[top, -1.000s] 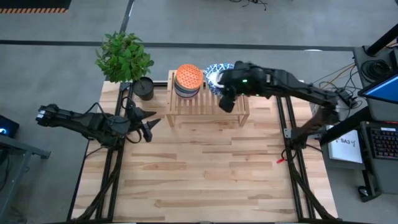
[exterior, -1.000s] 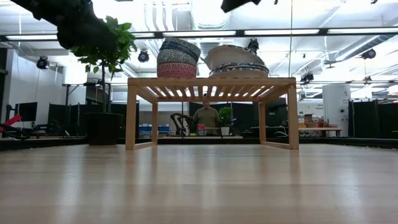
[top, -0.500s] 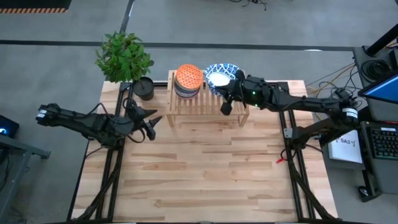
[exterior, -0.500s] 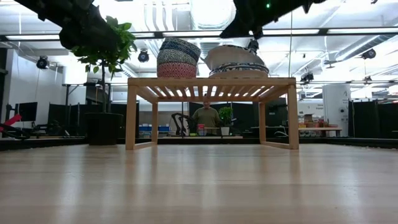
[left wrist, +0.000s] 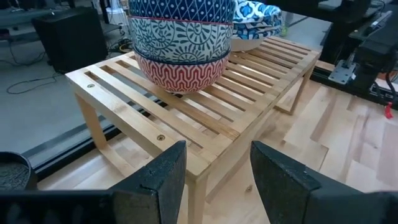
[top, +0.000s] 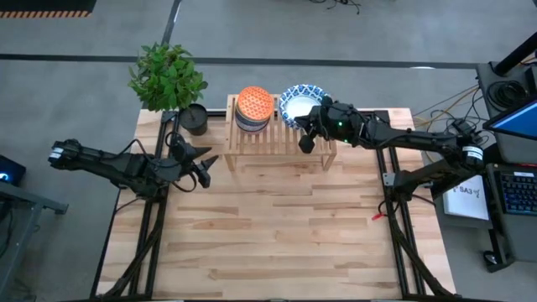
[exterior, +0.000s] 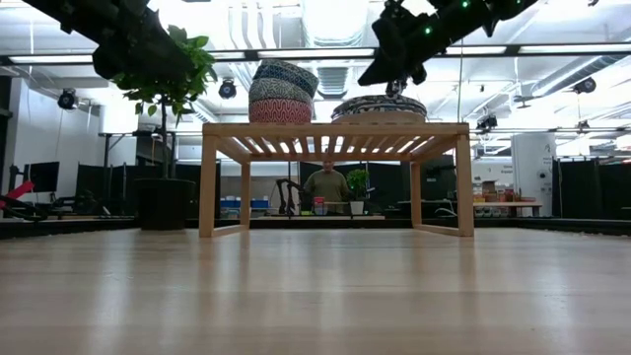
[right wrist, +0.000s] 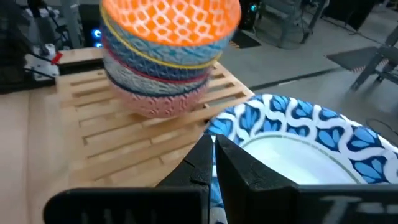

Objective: Place and stack bowls onto a shelf
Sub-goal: Return to Home Position

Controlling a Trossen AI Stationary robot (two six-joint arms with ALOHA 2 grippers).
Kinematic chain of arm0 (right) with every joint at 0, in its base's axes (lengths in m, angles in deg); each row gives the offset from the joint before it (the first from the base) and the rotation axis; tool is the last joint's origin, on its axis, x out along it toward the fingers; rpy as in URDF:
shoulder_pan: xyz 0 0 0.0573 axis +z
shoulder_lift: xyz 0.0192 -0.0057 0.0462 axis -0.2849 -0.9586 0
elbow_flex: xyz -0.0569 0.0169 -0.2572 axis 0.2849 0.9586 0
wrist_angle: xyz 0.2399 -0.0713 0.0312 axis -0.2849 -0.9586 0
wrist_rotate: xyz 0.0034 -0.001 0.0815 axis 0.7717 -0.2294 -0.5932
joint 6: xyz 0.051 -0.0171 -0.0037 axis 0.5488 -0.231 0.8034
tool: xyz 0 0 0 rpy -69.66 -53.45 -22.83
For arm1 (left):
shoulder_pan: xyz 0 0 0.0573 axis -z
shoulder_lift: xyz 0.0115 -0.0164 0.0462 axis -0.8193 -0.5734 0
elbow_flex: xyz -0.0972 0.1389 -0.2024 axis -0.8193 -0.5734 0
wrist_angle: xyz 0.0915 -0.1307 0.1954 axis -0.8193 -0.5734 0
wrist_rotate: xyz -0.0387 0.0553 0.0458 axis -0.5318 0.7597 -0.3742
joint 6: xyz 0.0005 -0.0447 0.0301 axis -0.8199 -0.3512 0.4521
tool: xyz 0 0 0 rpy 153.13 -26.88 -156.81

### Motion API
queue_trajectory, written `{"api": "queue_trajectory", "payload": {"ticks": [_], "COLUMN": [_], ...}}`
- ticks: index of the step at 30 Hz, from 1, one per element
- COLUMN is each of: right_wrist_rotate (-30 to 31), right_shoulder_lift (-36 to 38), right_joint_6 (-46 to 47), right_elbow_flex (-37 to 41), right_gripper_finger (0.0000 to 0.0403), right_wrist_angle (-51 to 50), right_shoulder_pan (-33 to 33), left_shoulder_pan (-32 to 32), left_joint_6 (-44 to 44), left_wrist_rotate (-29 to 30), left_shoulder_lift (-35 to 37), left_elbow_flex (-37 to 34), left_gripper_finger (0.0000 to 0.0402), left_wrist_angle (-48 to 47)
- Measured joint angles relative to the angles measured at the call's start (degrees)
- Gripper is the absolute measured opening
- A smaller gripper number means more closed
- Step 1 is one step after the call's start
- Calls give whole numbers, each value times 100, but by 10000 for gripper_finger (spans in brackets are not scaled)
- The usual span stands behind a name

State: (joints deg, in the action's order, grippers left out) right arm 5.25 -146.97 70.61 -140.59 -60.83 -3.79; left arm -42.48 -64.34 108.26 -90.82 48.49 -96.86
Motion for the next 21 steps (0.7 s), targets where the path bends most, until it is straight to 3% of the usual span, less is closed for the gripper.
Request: {"api": "queue_trajectory", "payload": {"ticks": [5, 8, 11, 14, 17, 21], "right_wrist_rotate": [-354, -1133, -1801, -1955, -1963, -1968], "right_shoulder_lift": [237, 472, 760, 1084, 1442, 1927], "right_joint_6": [-67, -105, -67, 60, 231, 335], "right_elbow_flex": [200, 653, 1268, 1937, 2588, 3366], "right_gripper_finger": [9, 9, 9, 9, 9, 9], "right_wrist_angle": [220, 720, 1344, 1866, 2346, 3050], "right_shoulder_pan": [246, 286, 285, 285, 285, 285], "left_shoulder_pan": [1, 2, 2, -2, -2, 2], "left_joint_6": [4, -28, -301, -615, -445, 387], "left_wrist_rotate": [24, 71, 270, 266, -279, -1320], "left_shoulder_lift": [21, 64, 126, 239, 416, 700], "left_elbow_flex": [0, 0, 0, 0, 0, 0], "left_gripper_finger": [162, 162, 162, 162, 155, 130], "left_wrist_angle": [-21, -292, -917, -1762, -2168, -1637]}}
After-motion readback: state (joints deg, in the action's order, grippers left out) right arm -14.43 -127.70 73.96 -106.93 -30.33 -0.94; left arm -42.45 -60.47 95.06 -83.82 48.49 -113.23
